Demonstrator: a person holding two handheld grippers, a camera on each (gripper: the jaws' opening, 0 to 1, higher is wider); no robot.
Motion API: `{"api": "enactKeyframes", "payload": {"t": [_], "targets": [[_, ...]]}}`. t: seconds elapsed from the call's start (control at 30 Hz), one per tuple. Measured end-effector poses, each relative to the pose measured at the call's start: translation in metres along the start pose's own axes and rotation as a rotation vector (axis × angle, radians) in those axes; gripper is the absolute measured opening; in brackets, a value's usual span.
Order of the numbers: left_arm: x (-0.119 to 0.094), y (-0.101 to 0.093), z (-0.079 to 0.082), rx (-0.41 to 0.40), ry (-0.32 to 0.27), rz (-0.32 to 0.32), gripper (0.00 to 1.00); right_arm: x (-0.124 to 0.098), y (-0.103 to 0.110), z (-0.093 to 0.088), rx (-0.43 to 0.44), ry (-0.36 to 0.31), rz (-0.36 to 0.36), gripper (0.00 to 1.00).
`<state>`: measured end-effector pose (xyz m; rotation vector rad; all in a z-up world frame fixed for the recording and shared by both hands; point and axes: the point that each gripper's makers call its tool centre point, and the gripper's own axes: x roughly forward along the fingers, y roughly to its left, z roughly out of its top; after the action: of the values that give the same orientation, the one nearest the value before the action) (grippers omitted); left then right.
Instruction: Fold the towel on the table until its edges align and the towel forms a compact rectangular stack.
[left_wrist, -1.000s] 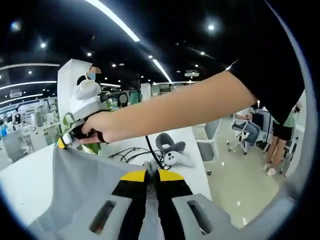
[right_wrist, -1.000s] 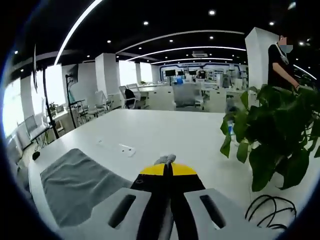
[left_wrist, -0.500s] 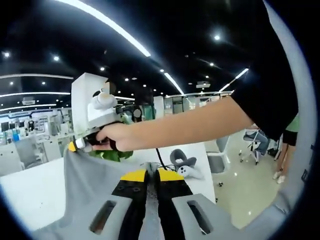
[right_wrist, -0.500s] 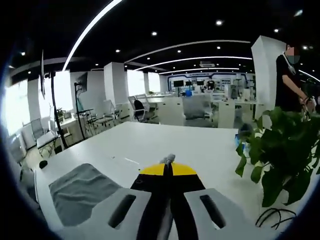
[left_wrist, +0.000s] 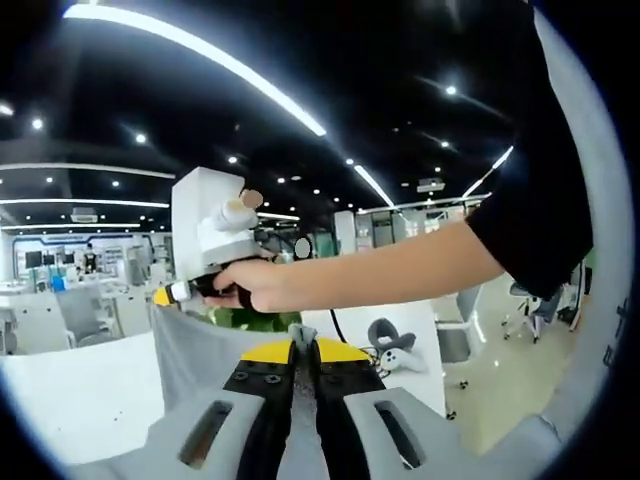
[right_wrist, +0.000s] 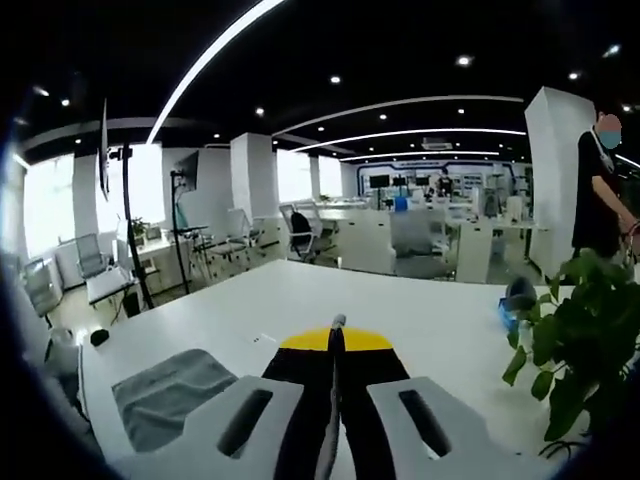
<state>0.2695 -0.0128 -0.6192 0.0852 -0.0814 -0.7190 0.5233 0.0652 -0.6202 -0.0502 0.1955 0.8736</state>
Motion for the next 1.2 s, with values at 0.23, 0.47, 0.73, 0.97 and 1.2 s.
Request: {"api": "enactKeyframes", "payload": {"t": [0.23,0.47,0.73,0.97,1.2], "targets": [[-0.020,0.019,0.007,-0.007,-0.019,0.065,0.07,0.015,0.024,0.011,-0.006,-0.011,0.041,0.00],[-0.041,0.034,0.015,-0.006,-0.034,0.118,0.07,0.026,0.043,0.022,0.002,-0.035,0.067,0.00],[-0.065,0.053,0.016,-0.007,-0.035,0.183,0.07,0.040,0.065,0.027,0.028,-0.044,0.098,0.00],[-0.082,0.063,0.019,-0.002,-0.037,0.218,0.07,0.051,0.085,0.033,0.052,-0.052,0.128,0.00],[-0.102,0.069,0.024,0.001,-0.042,0.262,0.07,0.060,0.108,0.040,0.065,-0.065,0.165,0.00]]}}
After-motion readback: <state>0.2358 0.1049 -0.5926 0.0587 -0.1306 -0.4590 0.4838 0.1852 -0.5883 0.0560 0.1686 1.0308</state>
